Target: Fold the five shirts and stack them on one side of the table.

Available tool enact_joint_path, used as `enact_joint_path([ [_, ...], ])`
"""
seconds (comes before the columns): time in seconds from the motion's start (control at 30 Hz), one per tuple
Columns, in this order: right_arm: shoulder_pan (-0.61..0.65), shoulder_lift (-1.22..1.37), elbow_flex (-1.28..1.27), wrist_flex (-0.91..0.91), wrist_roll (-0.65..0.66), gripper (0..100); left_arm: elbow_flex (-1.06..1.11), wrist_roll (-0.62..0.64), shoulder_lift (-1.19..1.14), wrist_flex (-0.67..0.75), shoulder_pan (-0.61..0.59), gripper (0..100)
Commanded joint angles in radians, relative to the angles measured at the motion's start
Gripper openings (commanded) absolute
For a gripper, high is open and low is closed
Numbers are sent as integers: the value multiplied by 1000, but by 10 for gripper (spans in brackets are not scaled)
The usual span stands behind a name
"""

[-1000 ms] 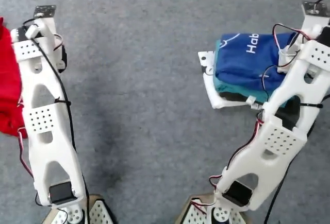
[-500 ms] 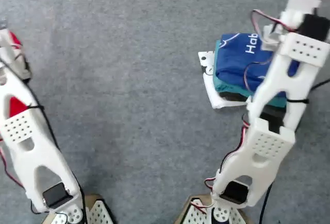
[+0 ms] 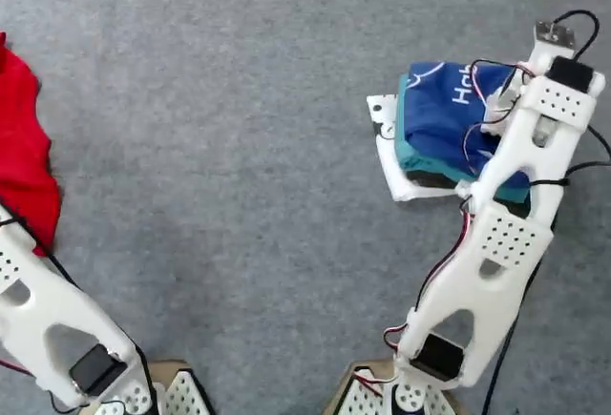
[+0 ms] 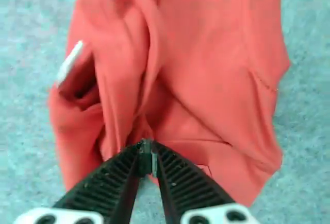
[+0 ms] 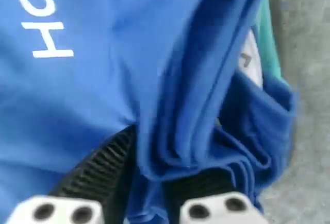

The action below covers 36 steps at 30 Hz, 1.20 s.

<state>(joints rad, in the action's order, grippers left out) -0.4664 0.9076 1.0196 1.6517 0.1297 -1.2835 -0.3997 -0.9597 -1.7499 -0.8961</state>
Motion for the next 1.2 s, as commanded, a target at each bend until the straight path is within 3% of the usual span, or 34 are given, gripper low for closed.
enact_joint_path([
  [0.0,55,-22,74,46,-2,15,16,-28,81,-11,-7,30],
  [0.1,123,-82,223,115,0,15,16,-46,81,-11,-7,30],
  [0.33,124,-173,429,109,52,15,15,-51,83,-11,-35,30],
  [0.63,-84,45,303,-124,115,15,16,-51,77,-11,-42,32],
  [0.8,-127,183,311,-140,115,15,16,-51,74,-11,-42,32],
  [1.17,-63,105,650,49,115,15,7,-84,84,-11,-87,35],
])
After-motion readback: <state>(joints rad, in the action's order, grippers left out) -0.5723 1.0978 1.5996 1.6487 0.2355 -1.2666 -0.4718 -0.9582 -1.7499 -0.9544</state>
